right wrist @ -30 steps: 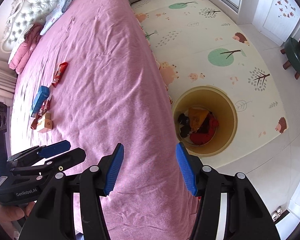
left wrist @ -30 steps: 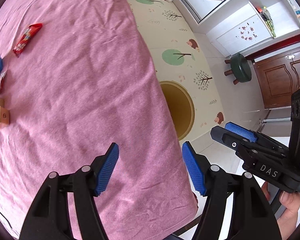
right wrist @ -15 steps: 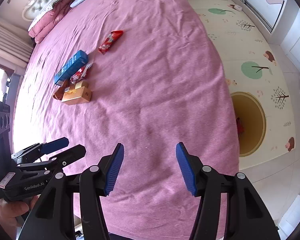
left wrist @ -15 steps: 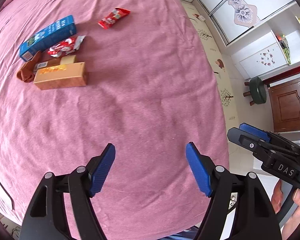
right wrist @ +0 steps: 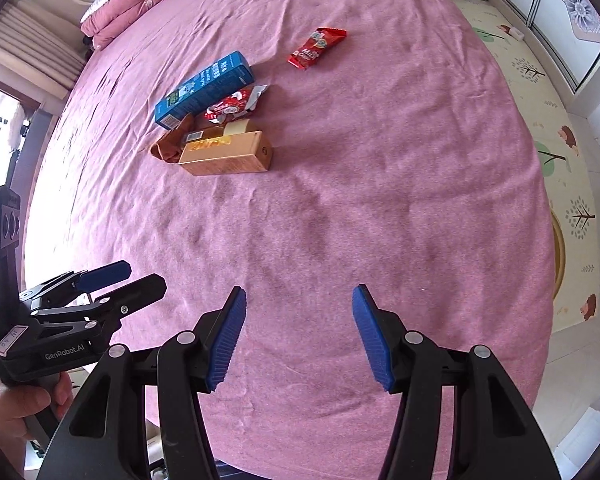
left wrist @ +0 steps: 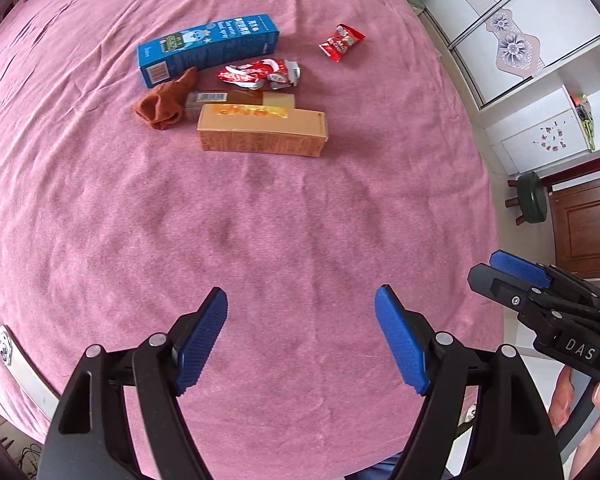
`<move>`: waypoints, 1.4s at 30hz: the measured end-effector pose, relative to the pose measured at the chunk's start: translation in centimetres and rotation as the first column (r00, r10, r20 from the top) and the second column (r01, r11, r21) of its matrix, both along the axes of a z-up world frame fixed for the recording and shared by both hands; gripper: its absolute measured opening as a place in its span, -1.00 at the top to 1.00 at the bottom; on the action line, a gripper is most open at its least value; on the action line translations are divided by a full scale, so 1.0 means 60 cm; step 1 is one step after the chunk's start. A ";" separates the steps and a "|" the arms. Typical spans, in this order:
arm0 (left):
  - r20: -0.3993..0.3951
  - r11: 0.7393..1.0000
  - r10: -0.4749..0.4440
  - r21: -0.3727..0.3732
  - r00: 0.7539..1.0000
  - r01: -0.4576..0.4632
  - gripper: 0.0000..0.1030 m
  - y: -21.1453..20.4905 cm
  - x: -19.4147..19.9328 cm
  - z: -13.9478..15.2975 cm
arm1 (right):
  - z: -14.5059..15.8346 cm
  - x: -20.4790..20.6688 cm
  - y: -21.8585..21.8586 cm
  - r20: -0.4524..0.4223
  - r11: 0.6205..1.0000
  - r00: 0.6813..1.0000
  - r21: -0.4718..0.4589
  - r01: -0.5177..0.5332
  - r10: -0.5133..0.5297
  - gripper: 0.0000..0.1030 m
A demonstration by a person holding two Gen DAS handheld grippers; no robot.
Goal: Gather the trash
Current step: 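Move both tools back over the pile of items on the bed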
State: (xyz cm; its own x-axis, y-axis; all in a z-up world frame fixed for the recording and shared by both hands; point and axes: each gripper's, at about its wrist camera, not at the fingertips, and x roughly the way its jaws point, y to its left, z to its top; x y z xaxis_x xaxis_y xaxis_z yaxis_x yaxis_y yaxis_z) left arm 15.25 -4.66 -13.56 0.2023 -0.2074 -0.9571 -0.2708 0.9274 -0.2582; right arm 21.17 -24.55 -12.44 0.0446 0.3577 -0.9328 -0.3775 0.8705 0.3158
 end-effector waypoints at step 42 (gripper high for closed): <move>-0.109 0.978 0.198 -0.051 0.974 -0.205 -0.44 0.284 0.236 -0.173 | -0.130 0.201 0.254 0.004 0.948 0.952 -0.083 -0.306 0.307 -0.13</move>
